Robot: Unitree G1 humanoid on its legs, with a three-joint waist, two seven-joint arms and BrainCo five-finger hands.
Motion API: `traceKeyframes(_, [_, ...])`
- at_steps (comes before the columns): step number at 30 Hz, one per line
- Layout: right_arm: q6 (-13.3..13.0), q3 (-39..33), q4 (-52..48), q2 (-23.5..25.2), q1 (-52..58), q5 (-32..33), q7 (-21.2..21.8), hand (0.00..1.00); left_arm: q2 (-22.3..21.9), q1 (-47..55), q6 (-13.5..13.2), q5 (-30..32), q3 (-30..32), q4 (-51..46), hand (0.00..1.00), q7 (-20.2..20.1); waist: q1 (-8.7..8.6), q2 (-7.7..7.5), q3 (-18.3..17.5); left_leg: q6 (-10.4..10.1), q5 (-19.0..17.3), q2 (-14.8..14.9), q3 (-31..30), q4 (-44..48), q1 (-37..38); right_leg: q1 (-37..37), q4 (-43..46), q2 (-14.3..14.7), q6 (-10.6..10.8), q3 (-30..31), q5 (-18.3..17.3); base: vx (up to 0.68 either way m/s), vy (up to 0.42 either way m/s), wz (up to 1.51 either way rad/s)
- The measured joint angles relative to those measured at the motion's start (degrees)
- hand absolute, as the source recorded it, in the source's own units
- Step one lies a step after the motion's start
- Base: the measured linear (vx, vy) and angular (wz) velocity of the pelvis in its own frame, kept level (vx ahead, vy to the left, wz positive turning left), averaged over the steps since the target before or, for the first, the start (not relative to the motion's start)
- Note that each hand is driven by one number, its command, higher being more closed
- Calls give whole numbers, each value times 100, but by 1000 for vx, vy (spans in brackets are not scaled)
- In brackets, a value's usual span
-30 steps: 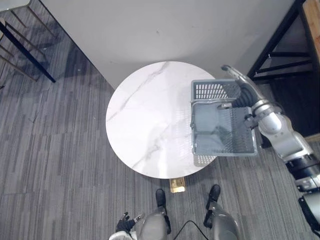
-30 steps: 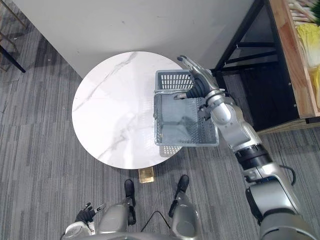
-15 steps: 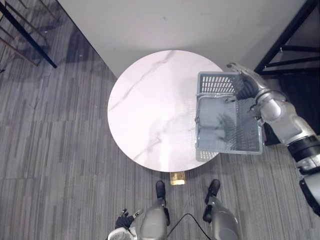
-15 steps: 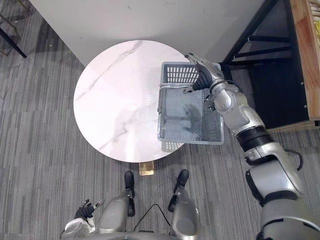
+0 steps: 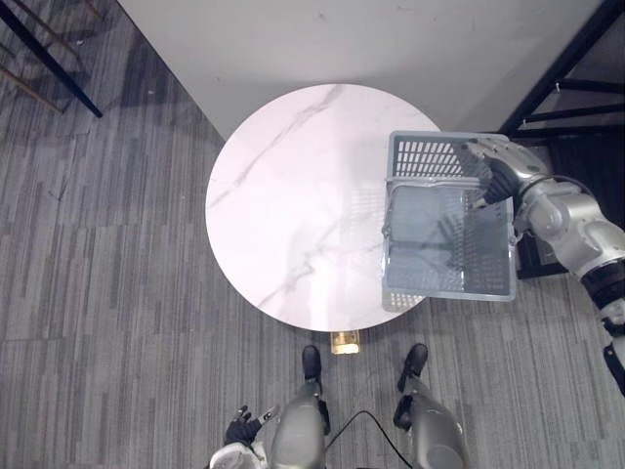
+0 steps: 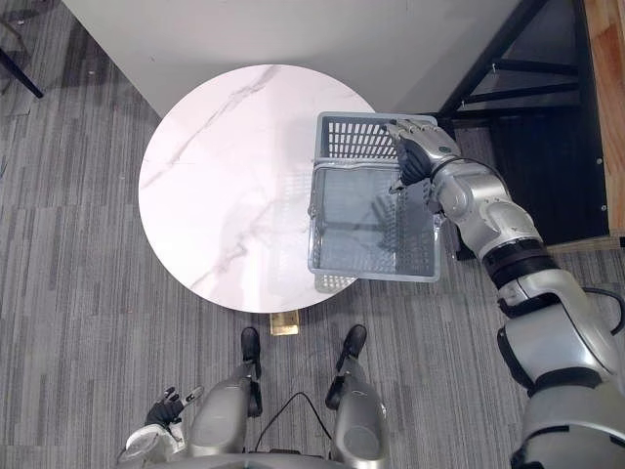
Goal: Pick vegetable in the basket
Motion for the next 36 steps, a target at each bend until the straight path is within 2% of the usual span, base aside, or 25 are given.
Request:
traceKeyframes(11, [3, -8, 552, -84, 18, -92, -12, 0, 35, -1, -21, -2, -149, -1, 0, -5, 4, 33, 46, 3, 3, -14, -10, 5, -76, -79, -4, -7, -12, 7, 14, 0, 0, 0])
traceKeyframes(20, [89, -493, 1104, -63, 28, -91, -185, 0, 35, 0, -61, -1, -221, -43, 0, 5, 4, 73, 176, 10, 8, -80, -34, 6, -125, -115, -5, -72, -4, -14, 22, 11, 3, 1])
traceKeyframes(21, [91, -496, 1104, -62, 29, -92, -197, 100, 35, 1, -85, 0, -227, -43, 0, 4, 4, 78, 179, 10, 8, -92, -38, 6, -128, -117, -5, -84, -3, -14, 23, 0, 0, 0])
traceKeyframes(36, [258, -816, 1303, 284, -14, -90, -436, 100, 55, -2, -96, -2, -351, -46, 0, 54, 49, 113, 198, 15, 12, -109, -31, 1, -161, -168, -4, -98, 8, 7, 31, 0, 0, 0])
